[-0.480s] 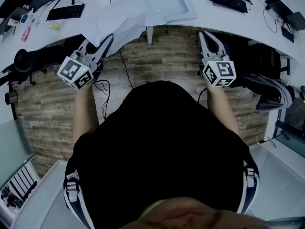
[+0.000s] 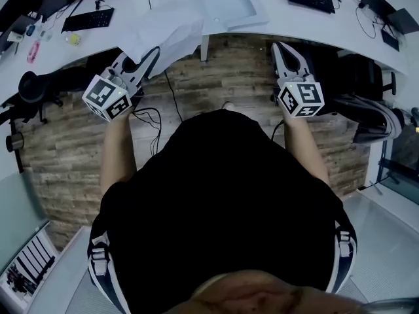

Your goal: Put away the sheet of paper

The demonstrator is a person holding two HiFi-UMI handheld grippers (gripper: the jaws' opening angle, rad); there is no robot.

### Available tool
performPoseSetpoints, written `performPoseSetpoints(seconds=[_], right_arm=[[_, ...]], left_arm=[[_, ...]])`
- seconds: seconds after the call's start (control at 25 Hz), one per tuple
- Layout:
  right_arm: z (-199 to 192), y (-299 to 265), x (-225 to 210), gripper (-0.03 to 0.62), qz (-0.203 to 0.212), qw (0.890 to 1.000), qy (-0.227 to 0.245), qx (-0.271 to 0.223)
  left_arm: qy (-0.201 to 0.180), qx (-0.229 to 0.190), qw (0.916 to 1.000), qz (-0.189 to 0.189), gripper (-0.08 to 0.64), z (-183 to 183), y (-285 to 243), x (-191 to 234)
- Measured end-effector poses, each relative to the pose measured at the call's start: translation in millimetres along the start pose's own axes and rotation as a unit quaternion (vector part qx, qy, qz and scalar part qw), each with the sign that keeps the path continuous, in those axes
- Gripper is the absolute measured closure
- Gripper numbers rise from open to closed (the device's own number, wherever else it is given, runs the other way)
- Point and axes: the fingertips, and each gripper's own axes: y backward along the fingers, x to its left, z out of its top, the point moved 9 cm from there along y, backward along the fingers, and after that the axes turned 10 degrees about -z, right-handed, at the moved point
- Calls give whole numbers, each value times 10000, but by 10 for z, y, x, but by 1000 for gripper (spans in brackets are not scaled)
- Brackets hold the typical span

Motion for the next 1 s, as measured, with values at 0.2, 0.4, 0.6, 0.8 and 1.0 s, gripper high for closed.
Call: performPoseSetpoints(seconds=[0.2, 0.4, 0.6, 0.8, 1.0], right_arm=[[-8, -6, -61, 577, -101, 9999, -127, 22], [-43, -125, -82, 577, -63, 9998, -205, 11], [-37, -296, -114, 577, 4, 9998, -207, -28], [-6, -464, -208, 577, 12, 9998, -197, -6], [-37, -589, -344, 577, -37, 9997, -212, 76]], left_arm=[[-12, 24, 10000, -56, 540, 1, -53, 0], [51, 50, 10000, 18, 540, 19, -61, 55], [145, 29, 9999, 1, 540, 29, -93, 154], [238, 27, 9997, 44, 540, 26, -206, 266], [295, 99, 9995, -14, 540, -32, -338, 372]])
